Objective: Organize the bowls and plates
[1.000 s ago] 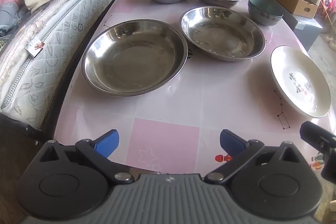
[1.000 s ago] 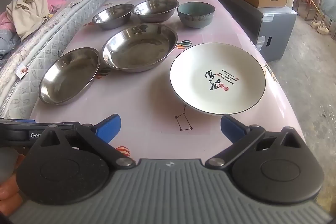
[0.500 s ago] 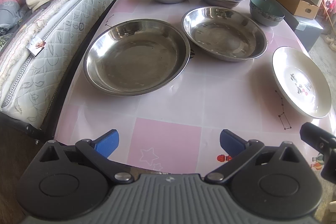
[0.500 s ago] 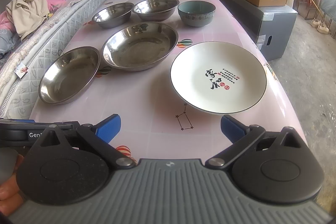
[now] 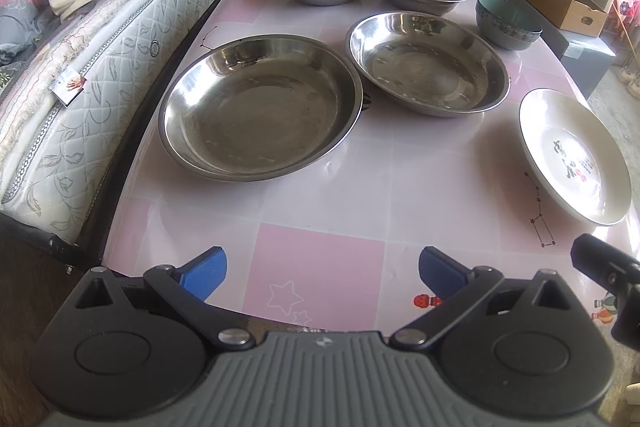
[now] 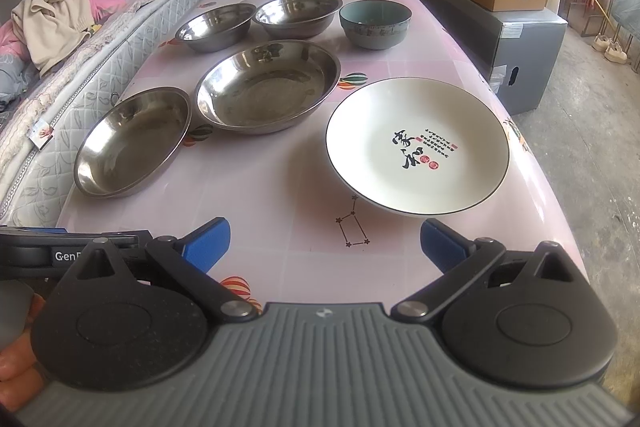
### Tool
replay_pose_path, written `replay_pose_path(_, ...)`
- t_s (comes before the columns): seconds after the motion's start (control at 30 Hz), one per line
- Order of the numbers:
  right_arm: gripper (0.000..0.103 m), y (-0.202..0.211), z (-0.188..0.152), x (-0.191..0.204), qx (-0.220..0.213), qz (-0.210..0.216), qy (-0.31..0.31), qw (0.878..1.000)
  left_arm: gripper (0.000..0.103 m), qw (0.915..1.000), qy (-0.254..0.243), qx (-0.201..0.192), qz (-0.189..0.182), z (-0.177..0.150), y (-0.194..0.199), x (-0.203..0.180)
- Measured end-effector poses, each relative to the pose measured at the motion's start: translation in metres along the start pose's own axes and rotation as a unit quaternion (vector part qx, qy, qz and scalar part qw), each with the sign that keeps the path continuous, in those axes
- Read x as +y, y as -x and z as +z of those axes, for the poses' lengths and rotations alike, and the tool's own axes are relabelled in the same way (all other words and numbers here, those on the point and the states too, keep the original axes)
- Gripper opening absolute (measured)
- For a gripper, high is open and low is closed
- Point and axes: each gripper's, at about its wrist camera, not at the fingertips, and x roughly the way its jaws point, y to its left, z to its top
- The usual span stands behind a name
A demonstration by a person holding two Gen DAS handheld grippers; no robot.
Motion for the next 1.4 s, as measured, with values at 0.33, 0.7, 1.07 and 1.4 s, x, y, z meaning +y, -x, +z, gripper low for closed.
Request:
replay_pose_path(0.33,0.102,0.0008,-0.0002,0.0002,0.002,0.001,0.000,1.000,0.103,1.0000,0.002,0.003,0.000,-0.0033,-0.0025,0.0023)
replay_pose_path(0.7,0.102,0.0004,-0.0002,0.0006,0.003,0.001,-0.001,1.000,0.103,1.0000,0.002,0.003,-0.001,-0.0034,-0.0025,0.0022)
replay_pose_path(1.07,0.102,-0.0013,-0.0007,0.0017,0.005,0.002,-0.001,1.000,0.103,1.0000,0.003,0.005,0.000,-0.0043,-0.0053,0.0016)
replay_pose_path(1.4,0.102,-0.0014,-0.0011,0.0022,0.005,0.002,-0.001,1.000,0.103,1.0000,0.003,0.005,-0.001,-0.0040,-0.0053,0.0017)
